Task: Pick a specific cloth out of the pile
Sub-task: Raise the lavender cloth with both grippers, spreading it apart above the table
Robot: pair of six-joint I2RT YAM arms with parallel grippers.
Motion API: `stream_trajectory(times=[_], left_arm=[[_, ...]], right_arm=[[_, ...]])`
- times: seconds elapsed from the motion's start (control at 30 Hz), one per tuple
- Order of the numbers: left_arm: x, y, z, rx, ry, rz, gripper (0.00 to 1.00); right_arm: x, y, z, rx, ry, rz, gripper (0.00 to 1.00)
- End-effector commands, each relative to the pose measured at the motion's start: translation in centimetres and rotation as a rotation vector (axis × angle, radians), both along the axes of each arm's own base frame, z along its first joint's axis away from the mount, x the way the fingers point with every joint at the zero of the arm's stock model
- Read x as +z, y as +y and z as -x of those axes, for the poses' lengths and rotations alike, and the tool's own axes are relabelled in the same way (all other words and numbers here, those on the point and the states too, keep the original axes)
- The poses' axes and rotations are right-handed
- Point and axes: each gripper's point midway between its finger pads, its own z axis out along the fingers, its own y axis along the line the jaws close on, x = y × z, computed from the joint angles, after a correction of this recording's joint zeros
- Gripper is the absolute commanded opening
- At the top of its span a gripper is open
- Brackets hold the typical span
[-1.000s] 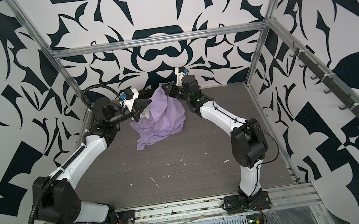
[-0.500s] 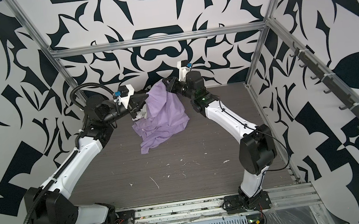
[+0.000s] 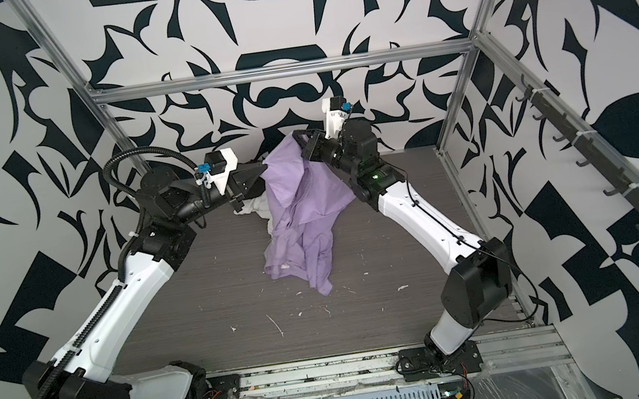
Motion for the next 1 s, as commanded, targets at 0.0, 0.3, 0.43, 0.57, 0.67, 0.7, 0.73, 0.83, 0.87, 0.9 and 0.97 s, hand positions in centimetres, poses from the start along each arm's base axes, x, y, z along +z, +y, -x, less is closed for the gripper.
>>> stream_trajectory(times=[0.0,0.3,0.43,0.57,0.67,0.7,0.73,0.83,0.87,0.9,0.97], left_arm=[[4.4,0.5,3.1,-0.021,-0.103,0.044,0.0],[6.2,0.4,5.8,-0.051,-0.117,0.069,0.0],[6.3,0.7,6.5,-0.05,-0.116,0.074,0.0],[6.1,0.9,7.0,-0.047,-0.106,0.072,0.0],[5.4,1.2,7.0,-0.029,-0.09,0.055,0.0],[5.1,1.3,7.0,-0.021,-0.082,0.048,0.0],[4.8,1.4,7.0,-0.013,-0.078,0.043,0.0],[3.7,1.8,7.2,0.011,-0.055,0.023,0.0],[3.4,2.0,7.2,0.016,-0.048,0.018,0.0],[3.1,2.1,7.3,0.021,-0.041,0.014,0.0],[2.5,2.2,7.4,0.023,-0.024,0.009,0.0]], right_arm=[[4.1,-1.7,1.4,-0.05,-0.121,-0.015,0.0],[6.7,-2.9,3.7,-0.065,-0.168,0.001,0.0],[7.8,-3.2,5.1,-0.066,-0.192,0.018,0.0],[8.1,-3.2,6.2,-0.063,-0.201,0.034,0.0],[7.9,-3.1,6.6,-0.059,-0.195,0.047,0.0],[7.7,-3.0,6.7,-0.055,-0.191,0.051,0.0],[7.5,-3.0,6.8,-0.054,-0.185,0.056,0.0],[6.6,-2.8,6.9,-0.047,-0.163,0.067,0.0],[6.3,-2.7,6.9,-0.045,-0.157,0.07,0.0],[6.2,-2.7,7.0,-0.042,-0.153,0.072,0.0],[5.8,-2.6,7.2,-0.037,-0.144,0.077,0.0]])
